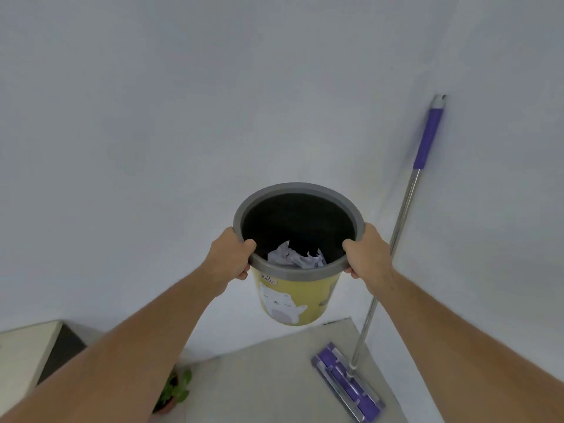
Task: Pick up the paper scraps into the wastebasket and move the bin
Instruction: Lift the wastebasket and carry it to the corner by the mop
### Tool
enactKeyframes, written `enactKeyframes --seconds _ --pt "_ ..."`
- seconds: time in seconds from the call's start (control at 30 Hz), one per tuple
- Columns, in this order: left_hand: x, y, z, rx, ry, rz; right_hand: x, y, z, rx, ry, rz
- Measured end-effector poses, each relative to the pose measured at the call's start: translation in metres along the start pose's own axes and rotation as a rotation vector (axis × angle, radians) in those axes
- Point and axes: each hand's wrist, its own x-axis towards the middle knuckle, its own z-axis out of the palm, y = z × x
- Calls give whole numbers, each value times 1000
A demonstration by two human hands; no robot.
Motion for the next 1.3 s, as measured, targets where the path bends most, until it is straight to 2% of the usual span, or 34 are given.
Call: enactKeyframes --seconds 0.2,0.47,0.63,0.83,1.03,1.3 --pt "34 -131 54 50 -19 -35 14 112 87 -68 7 108" --pt "60 -359 145 122 -55 -118 17 315 224 -145 6 182" --pt "77 -509 198 140 -35 -129 15 448 324 -122 -3 256" --pt "97 -657 251 113 -50 -146 21 580 422 -77 -36 250" --pt "121 -737 280 110 -20 -107 34 643 473 -67 -33 217" --pt "138 -773 293 116 11 -61 46 668 500 -52 -20 197"
